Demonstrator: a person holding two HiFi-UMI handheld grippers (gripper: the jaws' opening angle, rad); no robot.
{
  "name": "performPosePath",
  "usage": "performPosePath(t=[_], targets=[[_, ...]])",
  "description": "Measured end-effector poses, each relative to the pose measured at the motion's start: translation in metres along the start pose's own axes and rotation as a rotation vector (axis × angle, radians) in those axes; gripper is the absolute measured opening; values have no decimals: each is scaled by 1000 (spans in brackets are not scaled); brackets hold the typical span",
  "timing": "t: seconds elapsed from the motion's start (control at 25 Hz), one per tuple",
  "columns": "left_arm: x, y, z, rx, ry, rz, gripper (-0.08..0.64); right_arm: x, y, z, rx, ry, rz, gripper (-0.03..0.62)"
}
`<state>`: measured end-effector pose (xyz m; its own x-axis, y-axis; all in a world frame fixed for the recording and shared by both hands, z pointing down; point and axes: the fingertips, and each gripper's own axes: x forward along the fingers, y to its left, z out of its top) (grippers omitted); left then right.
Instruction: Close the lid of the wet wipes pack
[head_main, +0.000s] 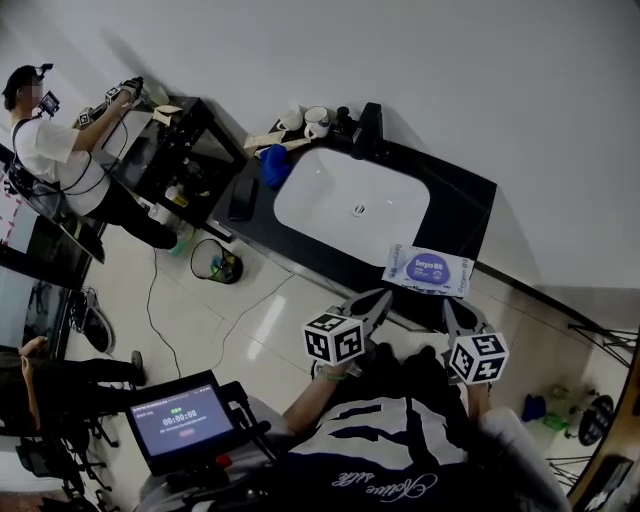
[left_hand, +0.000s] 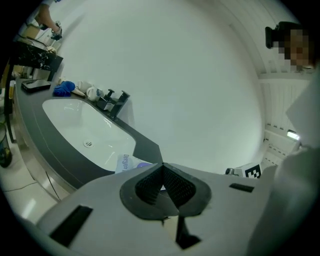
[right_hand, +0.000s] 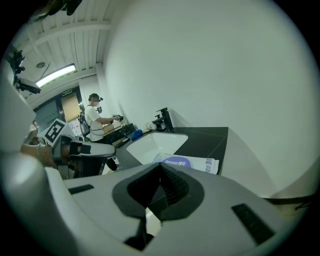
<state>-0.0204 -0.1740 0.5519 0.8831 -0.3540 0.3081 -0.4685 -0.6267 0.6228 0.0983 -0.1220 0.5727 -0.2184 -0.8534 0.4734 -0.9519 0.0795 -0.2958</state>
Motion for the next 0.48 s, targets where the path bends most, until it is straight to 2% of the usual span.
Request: performPosePath(t=[0.24, 0.48], targets=[[-2, -20, 7, 8, -25, -24, 0, -15, 14, 19, 6, -56, 29, -2], [-22, -79, -25, 23, -70, -10, 1, -80, 25, -2, 5, -94, 79, -2]])
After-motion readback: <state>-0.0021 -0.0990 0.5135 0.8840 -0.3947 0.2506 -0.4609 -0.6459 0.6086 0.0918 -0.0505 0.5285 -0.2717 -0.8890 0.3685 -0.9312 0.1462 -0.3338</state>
